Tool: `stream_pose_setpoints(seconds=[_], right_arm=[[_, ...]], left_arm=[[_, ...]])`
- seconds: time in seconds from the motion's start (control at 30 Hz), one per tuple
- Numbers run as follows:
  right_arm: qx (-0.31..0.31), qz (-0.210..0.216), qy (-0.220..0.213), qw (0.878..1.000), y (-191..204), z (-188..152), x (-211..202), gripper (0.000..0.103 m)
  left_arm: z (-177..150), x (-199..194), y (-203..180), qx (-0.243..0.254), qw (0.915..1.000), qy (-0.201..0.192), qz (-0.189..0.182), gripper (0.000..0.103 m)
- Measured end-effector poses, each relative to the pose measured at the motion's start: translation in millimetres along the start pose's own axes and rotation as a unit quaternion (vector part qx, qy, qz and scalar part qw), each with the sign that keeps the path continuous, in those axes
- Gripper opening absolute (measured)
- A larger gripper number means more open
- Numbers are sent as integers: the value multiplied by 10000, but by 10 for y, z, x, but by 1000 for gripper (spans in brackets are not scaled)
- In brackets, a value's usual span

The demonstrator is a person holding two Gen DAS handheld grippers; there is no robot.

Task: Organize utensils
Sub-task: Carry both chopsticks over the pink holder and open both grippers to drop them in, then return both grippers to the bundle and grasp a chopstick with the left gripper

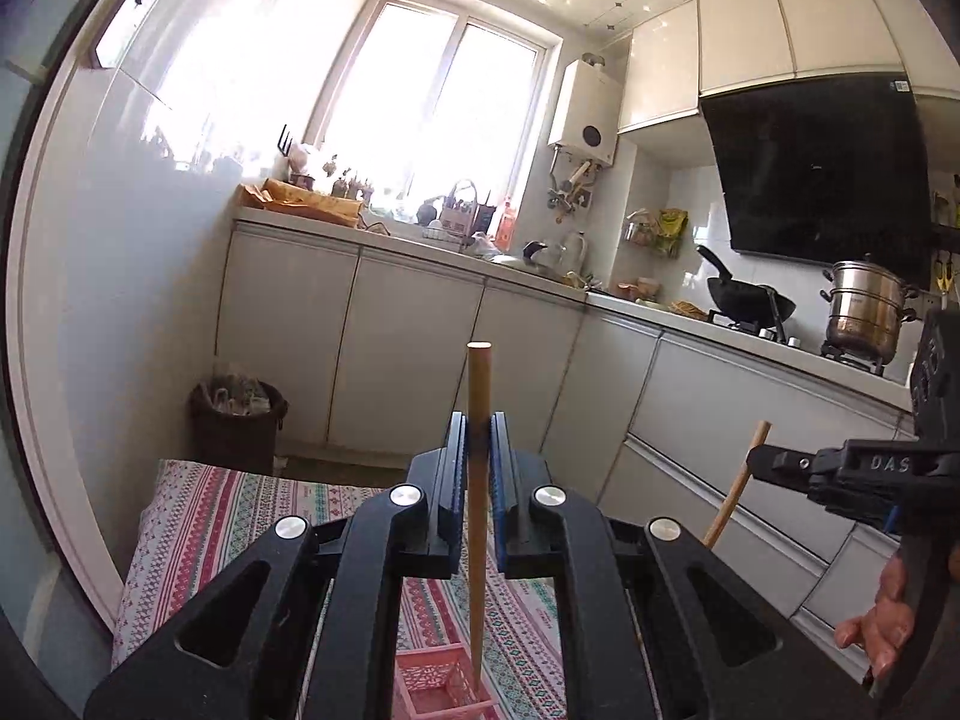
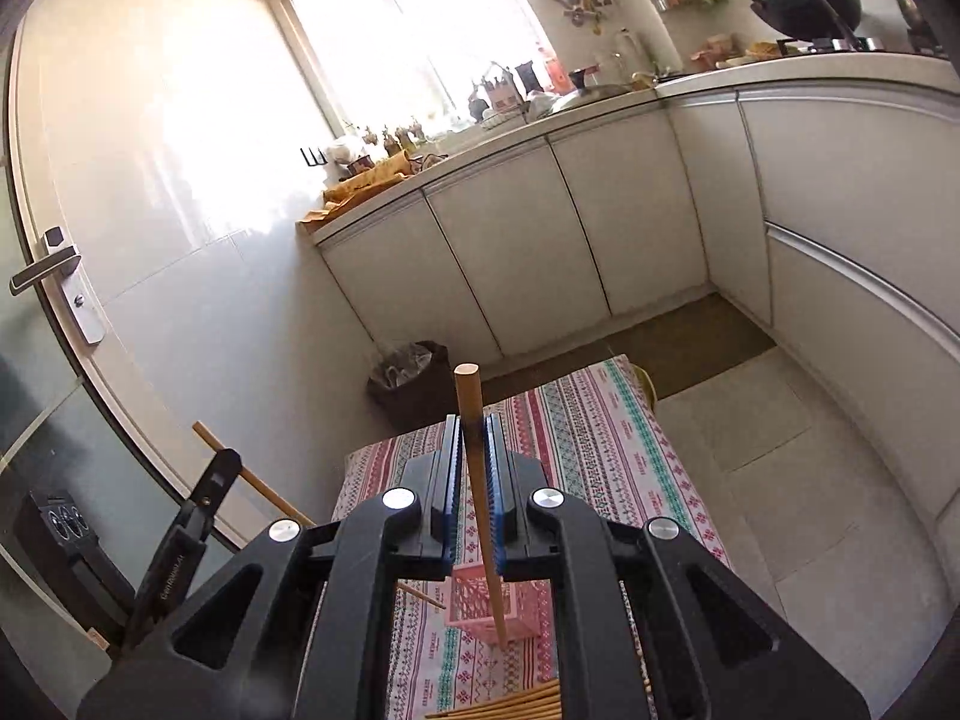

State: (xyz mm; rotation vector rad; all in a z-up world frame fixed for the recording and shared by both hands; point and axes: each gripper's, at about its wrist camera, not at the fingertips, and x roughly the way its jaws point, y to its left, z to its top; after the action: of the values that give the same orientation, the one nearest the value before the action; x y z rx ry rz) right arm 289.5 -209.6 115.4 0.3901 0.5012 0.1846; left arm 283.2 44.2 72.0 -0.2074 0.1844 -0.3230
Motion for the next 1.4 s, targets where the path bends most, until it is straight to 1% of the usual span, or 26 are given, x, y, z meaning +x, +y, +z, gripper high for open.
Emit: stream_pose_setpoints(seconds=[0.07, 0.17, 0.23, 0.3, 0.43, 0.53, 0.6, 0.7, 0.8, 0.93, 0.97, 1.03, 1.1, 1.13, 1.2, 1.23, 1.3, 1.33, 1.37, 1.4], right_arm=[[-93, 45, -18, 9999, 43, -18, 153, 8], [-150, 116, 32, 9998, 80, -29, 325, 8], [-165, 156, 92, 9997, 101, -72, 436, 8], [-198, 156, 122, 9996, 118, -99, 521, 8], [-200, 173, 244, 9994, 160, -184, 652, 8], [-316, 131, 286, 9990, 197, -237, 732, 8], [-373, 122, 297, 9988, 230, -274, 776, 8], [-437, 96, 331, 9985, 249, -346, 886, 8], [-441, 58, 460, 9980, 230, -450, 1030, 8], [-414, -32, 638, 9971, 188, -563, 1220, 13], [-385, -55, 672, 9970, 172, -587, 1249, 17], [-252, -51, 714, 9971, 128, -622, 1285, 44], [-89, -53, 631, 9980, 67, -634, 1267, 52], [-29, -76, 589, 9982, 34, -638, 1248, 54], [123, -144, 489, 9986, -52, -649, 1190, 68], [228, -172, 417, 9987, -106, -656, 1149, 71], [467, -270, 264, 9982, -252, -687, 1043, 83], [568, -338, 199, 9976, -324, -711, 990, 85], [642, -422, 155, 9969, -405, -750, 930, 88], [686, -526, 144, 9962, -488, -801, 871, 91]], left_arm=[[-111, 152, 48, 31, 9999, 92, 115, 7], [-278, 365, 128, 4, 9989, 399, 256, 8], [-351, 425, 191, -81, 9981, 539, 271, 11], [-350, 411, 222, -124, 9978, 555, 327, 18], [-237, 251, 221, -155, 9987, 329, 368, 22], [-118, 122, 216, -235, 9986, 140, 449, 26], [-42, 12, 227, -308, 9985, -32, 443, 31], [46, -105, 225, -350, 9982, -197, 439, 34], [95, -160, 224, -364, 9981, -264, 423, 35], [96, -177, 250, -359, 9980, -248, 449, 35], [93, -175, 256, -362, 9980, -235, 452, 35], [84, -175, 260, -352, 9981, -208, 466, 37], [83, -184, 265, -354, 9980, -205, 482, 41], [80, -189, 268, -357, 9980, -205, 489, 42], [71, -197, 266, -363, 9980, -199, 486, 51], [67, -193, 258, -356, 9981, -183, 471, 54], [45, -183, 235, -299, 9988, -107, 376, 69], [26, -172, 210, -240, 9993, -44, 301, 73], [3, -162, 175, -153, 9996, 20, 222, 82], [-22, -145, 144, -46, 9999, 92, 115, 86]])
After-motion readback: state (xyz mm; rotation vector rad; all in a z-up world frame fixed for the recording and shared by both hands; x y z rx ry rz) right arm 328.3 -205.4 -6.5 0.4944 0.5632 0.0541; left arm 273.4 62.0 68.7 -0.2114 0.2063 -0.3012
